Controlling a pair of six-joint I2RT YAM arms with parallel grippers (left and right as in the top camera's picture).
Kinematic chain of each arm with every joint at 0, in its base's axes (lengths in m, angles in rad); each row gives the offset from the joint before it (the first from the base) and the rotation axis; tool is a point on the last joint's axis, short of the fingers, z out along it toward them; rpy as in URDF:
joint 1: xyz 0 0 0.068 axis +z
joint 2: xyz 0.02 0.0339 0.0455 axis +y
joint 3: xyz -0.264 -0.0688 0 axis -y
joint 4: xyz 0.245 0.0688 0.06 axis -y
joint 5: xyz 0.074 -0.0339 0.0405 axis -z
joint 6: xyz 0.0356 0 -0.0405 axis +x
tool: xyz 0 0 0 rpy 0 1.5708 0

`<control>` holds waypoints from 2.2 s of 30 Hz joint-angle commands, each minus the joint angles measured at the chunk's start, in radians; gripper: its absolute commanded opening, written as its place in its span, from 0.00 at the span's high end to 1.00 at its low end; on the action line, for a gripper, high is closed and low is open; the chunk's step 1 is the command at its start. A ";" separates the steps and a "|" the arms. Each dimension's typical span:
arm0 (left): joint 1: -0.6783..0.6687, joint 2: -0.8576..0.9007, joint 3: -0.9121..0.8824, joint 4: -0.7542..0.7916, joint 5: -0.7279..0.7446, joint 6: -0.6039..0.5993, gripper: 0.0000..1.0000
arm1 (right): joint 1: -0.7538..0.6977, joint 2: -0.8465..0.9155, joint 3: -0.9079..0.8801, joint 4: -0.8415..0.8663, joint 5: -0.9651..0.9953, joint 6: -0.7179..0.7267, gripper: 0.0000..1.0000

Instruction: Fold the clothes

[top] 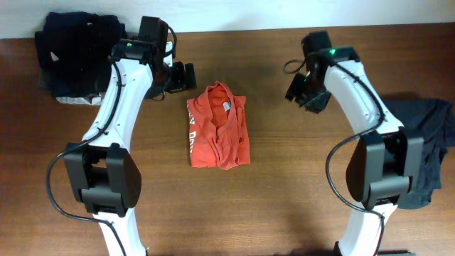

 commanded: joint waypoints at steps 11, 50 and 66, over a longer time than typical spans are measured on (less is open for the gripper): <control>0.001 -0.032 0.017 0.002 0.008 -0.010 0.01 | 0.002 -0.041 0.134 -0.209 0.157 -0.007 0.01; 0.173 -0.153 0.016 -0.166 -0.015 -0.010 0.14 | 0.003 -0.041 0.134 -0.202 0.156 -0.006 0.01; 0.150 -0.614 -0.372 -0.006 -0.145 -0.124 0.04 | 0.003 -0.041 0.134 -0.202 0.156 -0.006 0.01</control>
